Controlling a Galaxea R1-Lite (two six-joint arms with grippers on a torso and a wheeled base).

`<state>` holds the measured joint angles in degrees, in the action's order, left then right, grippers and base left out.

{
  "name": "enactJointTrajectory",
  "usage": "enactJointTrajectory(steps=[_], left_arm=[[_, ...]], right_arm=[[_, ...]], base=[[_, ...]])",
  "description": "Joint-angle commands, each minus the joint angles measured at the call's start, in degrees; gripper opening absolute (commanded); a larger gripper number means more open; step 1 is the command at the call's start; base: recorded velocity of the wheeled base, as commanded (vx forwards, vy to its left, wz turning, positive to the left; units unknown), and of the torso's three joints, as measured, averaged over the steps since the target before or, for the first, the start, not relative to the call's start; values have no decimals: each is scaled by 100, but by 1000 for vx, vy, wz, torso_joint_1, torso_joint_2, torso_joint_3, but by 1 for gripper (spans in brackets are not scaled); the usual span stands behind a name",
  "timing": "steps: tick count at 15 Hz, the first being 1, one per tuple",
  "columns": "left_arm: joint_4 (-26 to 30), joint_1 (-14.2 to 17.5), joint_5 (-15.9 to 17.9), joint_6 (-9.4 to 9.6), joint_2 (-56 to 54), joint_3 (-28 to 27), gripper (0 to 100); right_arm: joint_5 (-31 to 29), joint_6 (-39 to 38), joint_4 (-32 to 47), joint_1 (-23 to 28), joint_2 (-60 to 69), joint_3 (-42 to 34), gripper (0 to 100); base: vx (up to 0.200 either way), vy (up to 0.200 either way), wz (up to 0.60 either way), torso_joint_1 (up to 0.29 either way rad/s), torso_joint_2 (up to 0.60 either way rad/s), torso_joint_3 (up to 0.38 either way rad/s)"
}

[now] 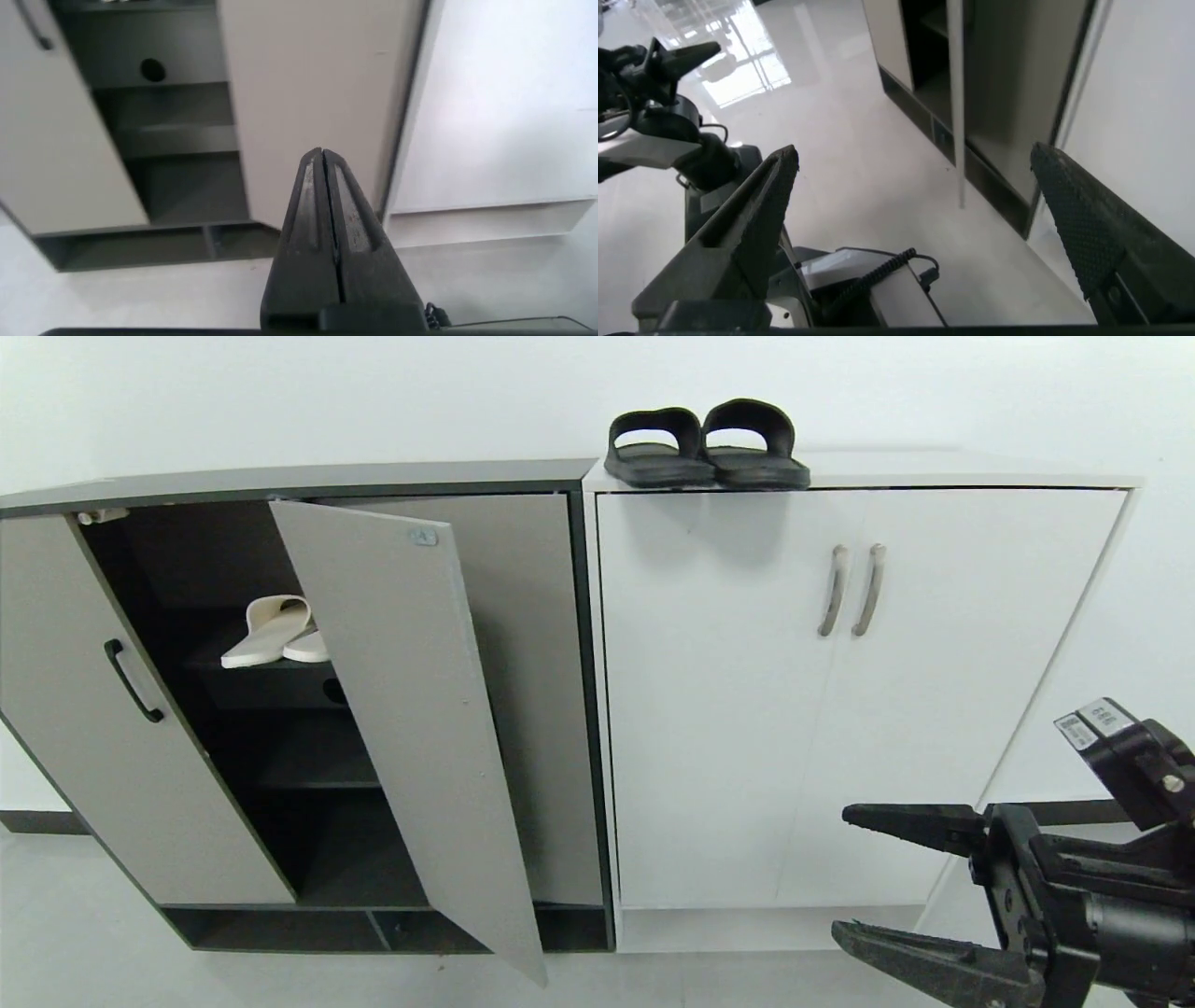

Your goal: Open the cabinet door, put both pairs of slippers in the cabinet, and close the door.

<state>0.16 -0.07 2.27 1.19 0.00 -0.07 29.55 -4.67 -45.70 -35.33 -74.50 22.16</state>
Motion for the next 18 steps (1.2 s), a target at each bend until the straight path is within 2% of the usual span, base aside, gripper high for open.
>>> enactJointTrajectory(steps=[1, 3, 7, 18], left_arm=[[2, -1, 2, -14, 9, -1, 0], [2, -1, 2, -40, 9, 7, 0], [2, 7, 2, -40, 9, -1, 0], [2, -1, 2, -40, 9, 7, 0]], right_arm=[[-2, 1, 0, 0, -30, -1, 100], [-2, 1, 0, 0, -74, -37, 100], [-2, 10, 0, 0, -109, -45, 100], [-2, 212, 0, -9, -3, -54, 100]], base=[[200, -200, 0, 2, -2, 2], [0, 0, 0, 16, -40, -11], [0, 0, 0, 72, -234, -244], [0, 0, 0, 182, -491, -286]])
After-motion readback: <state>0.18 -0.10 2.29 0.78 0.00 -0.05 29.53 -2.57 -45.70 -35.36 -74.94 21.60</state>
